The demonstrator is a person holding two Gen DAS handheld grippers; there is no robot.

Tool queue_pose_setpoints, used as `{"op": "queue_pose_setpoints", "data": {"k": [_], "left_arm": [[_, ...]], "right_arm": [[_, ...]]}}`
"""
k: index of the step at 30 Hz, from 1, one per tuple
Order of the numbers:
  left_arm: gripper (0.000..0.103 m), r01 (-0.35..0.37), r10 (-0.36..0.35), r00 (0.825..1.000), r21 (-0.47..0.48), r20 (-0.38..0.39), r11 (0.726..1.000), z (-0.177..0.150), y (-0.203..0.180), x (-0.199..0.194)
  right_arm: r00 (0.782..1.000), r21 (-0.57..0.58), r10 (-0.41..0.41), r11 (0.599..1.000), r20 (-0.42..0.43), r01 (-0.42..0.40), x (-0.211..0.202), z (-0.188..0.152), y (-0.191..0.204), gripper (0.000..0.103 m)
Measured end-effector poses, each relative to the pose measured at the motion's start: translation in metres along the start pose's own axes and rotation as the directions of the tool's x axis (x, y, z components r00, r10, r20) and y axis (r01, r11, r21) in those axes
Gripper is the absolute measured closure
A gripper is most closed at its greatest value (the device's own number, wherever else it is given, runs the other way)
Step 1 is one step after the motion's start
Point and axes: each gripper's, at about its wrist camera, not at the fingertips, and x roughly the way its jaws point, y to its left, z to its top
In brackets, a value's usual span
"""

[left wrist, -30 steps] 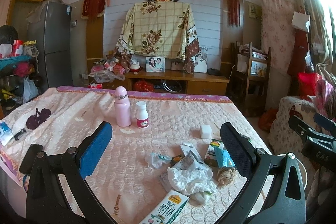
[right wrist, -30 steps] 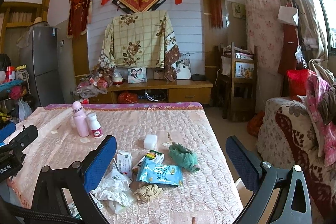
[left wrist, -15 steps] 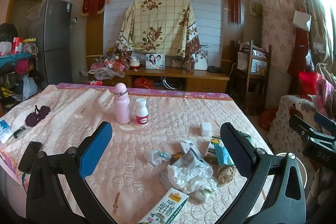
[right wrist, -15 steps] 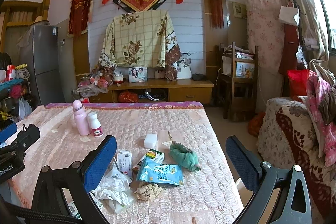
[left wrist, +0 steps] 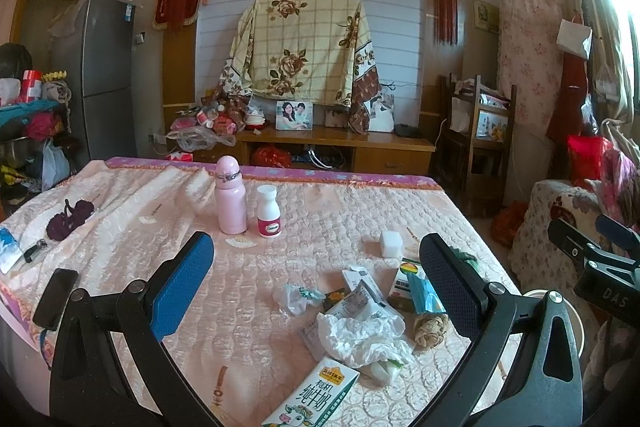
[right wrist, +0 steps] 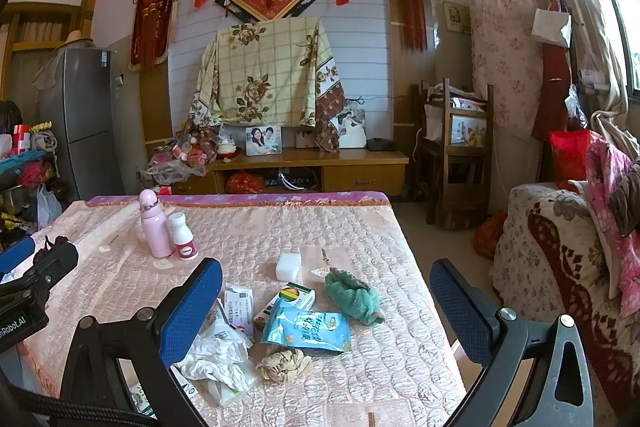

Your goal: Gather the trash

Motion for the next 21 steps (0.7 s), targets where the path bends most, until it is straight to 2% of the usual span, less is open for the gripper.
{"op": "queue_pose_setpoints", "data": {"k": [21], "left_arm": [[0.001,-0.004,0.003,0.999,-0.007,-0.034,1.0,-0.009,0.003,0.011]], "right_arm": [[0.999,-0.026,0.011,1.0,-0.037,-0.012,0.01,-0.007,0.014,0.0]]}}
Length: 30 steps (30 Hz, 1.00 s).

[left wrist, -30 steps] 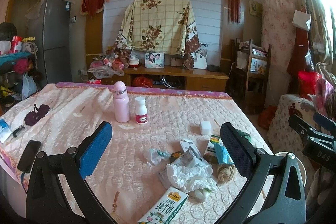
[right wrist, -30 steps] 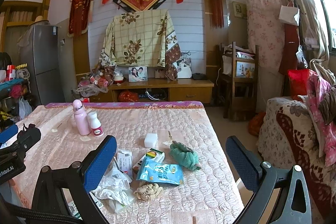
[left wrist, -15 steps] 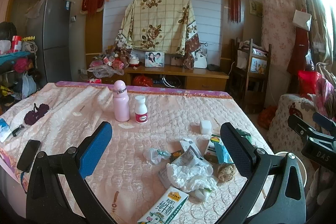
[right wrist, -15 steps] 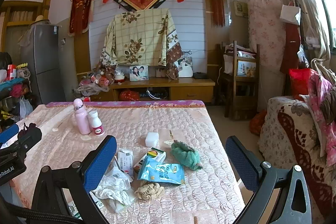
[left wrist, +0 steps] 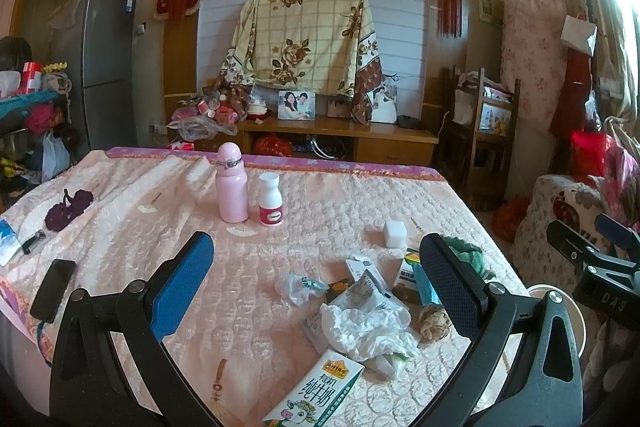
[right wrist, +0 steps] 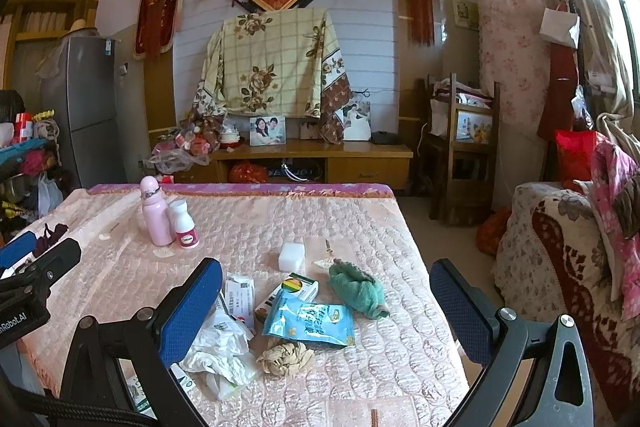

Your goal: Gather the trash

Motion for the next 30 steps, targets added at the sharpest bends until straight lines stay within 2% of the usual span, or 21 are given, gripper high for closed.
{"op": "queue_pose_setpoints", "data": {"k": [15,23,30], "left_arm": [[0.001,0.001,-0.001,0.999,-0.004,-0.039,1.0,-0.006,0.007,0.009],[0.001,-0.005,0.005,0.995,0.001,-0.1,1.0,-0.019,0.016,0.018],[0.001,-0.012,0.012,0.989,0.003,-0.146,1.0,-0.03,0.026,0.027]], "right_arm": [[0.999,-0.01,0.016,1.0,-0.035,-0.017,0.011,-0.007,0.005,0.0],[0.996,0.008,0.055,0.998,-0.072,-0.054,0.021,-0.015,0.002,0.0],[0.988,-0.013,0.069,0.997,-0.136,-0.071,0.036,-0.025,0.004,0.0]]}}
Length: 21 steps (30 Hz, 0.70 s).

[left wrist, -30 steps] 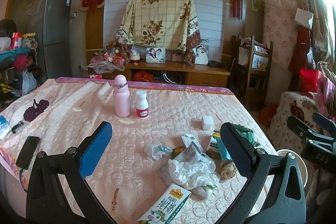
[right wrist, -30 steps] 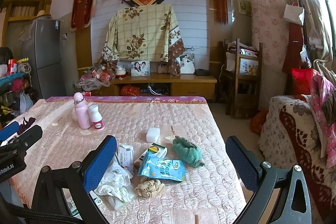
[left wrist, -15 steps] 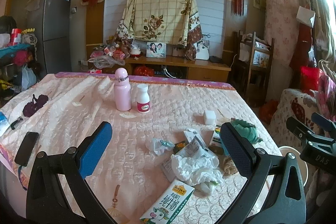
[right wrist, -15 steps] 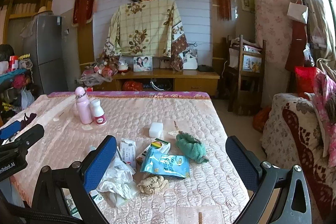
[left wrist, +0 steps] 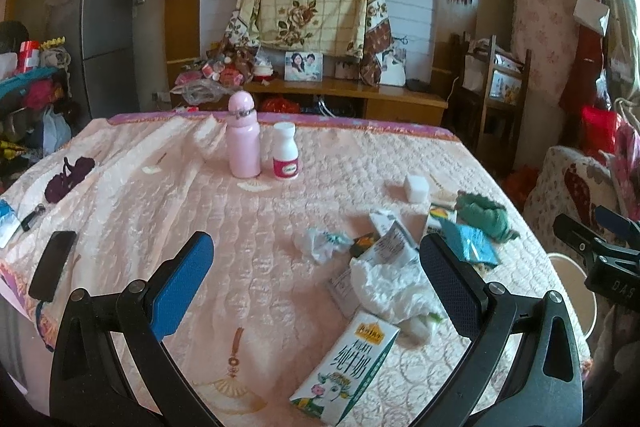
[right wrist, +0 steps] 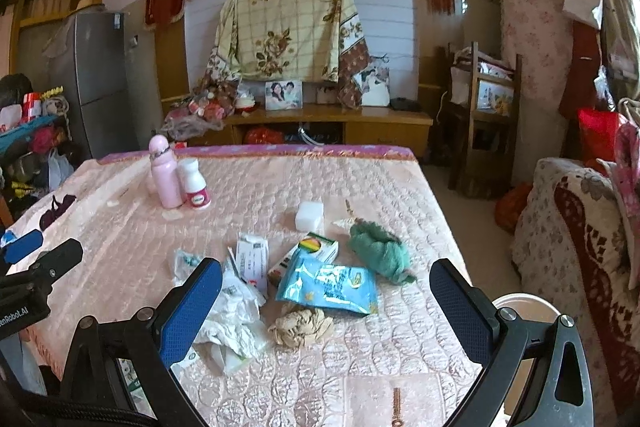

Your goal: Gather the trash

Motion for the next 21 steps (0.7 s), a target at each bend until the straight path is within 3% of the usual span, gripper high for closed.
{"op": "queue_pose_setpoints", "data": {"k": [6,10,16,21], "left_arm": [[0.001,0.048,-0.047,0.995,0.009,-0.091,0.999,-0.011,0.011,0.013],[0.001,0.119,-0.111,0.977,0.032,-0.181,0.992,-0.024,0.012,0.02],[0.001,0.182,-0.128,0.944,0.157,-0.305,0.971,-0.054,-0.007,0.034],[0.001,0.205,-0.122,0.923,0.198,-0.365,0.959,-0.075,-0.016,0.051]], "right_arm": [[0.998,-0.041,-0.005,0.999,-0.069,0.002,0.017,-0.011,0.002,0.0],[0.99,-0.053,0.015,0.998,-0.138,-0.023,0.034,-0.022,0.002,0.0],[0.966,-0.034,0.057,0.997,-0.253,-0.068,0.062,-0.047,-0.006,0.0],[0.952,-0.032,0.098,0.993,-0.291,-0.112,0.078,-0.059,-0.003,0.001]]}}
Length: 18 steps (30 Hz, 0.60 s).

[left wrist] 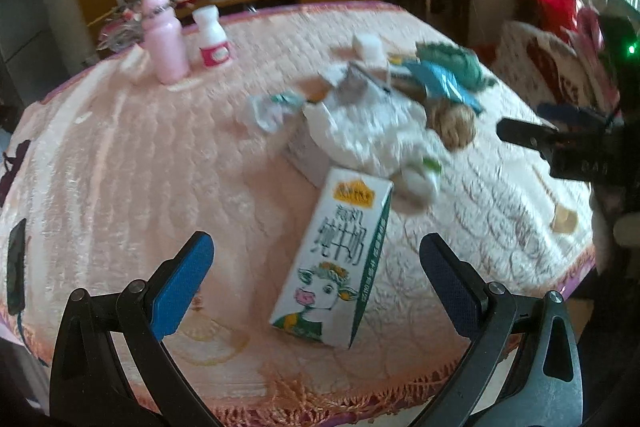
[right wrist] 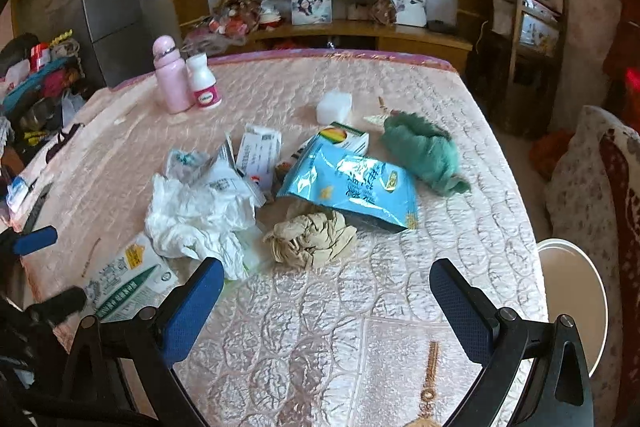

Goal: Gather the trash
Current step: 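Grasp the milk carton with the left tool while the right tool grasps crumpled tan paper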

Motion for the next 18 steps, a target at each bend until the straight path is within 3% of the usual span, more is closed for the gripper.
{"op": "queue_pose_setpoints", "data": {"k": [9,12,15,17,18], "left_arm": [[0.001,-0.002,0.004,0.999,0.046,-0.046,0.999,0.001,-0.007,0.029],[0.021,0.01,-0.006,0.997,0.045,-0.077,0.999,0.001,-0.006,0.036],[0.046,0.037,-0.034,0.993,0.028,-0.117,0.999,-0.001,-0.005,0.043],[0.046,0.037,-0.033,0.993,0.025,-0.115,0.999,-0.002,-0.005,0.041],[0.046,0.033,-0.029,0.993,0.029,-0.112,0.999,-0.002,-0.006,0.039]], "right_arm": [[0.994,0.083,0.075,0.994,-0.083,-0.068,0.043,0.005,-0.012,0.021],[0.992,0.098,0.092,0.992,-0.091,-0.083,0.053,0.008,-0.012,0.024],[0.987,0.119,0.118,0.987,-0.111,-0.105,0.065,0.01,-0.012,0.043],[0.98,0.135,0.15,0.982,-0.131,-0.133,0.072,0.009,-0.012,0.058],[0.978,0.14,0.158,0.98,-0.136,-0.139,0.074,0.008,-0.012,0.061]]}}
